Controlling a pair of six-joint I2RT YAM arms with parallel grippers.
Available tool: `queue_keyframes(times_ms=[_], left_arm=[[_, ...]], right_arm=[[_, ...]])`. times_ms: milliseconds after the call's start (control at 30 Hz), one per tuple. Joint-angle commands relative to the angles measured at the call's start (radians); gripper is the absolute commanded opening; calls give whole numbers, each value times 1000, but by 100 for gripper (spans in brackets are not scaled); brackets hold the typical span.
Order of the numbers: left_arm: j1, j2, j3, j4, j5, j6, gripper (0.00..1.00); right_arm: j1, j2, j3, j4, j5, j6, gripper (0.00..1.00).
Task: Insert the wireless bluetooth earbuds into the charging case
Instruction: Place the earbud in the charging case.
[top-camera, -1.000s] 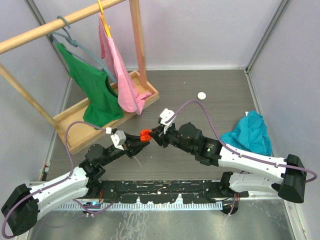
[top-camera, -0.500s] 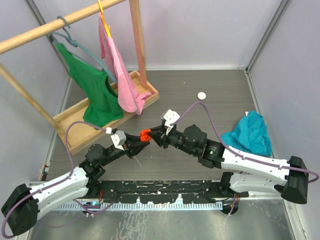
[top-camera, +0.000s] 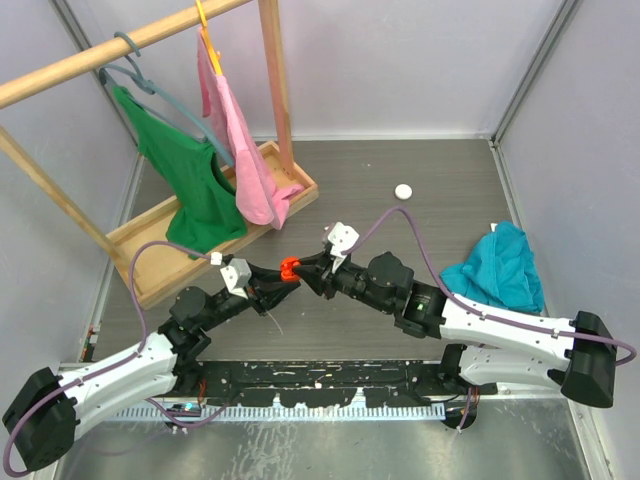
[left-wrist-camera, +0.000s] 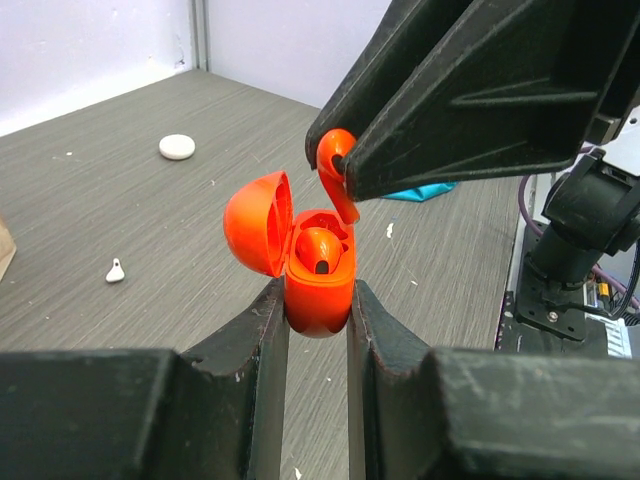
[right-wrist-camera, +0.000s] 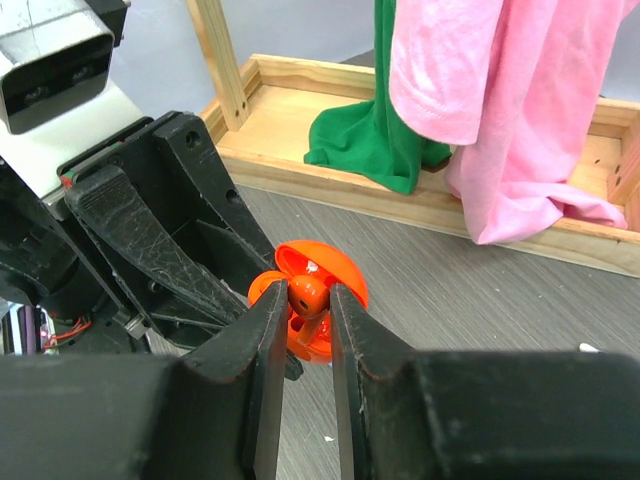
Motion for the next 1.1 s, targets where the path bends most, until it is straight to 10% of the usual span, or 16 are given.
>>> queue_keyframes(times_ms=[0, 1067], left_arm=[[4, -10, 44, 70, 7, -13, 0], [3, -13, 38, 81, 29, -29, 0]], right_arm=[[7, 8, -2, 100, -31, 10, 19], [7, -25, -57, 188, 52, 28, 19]])
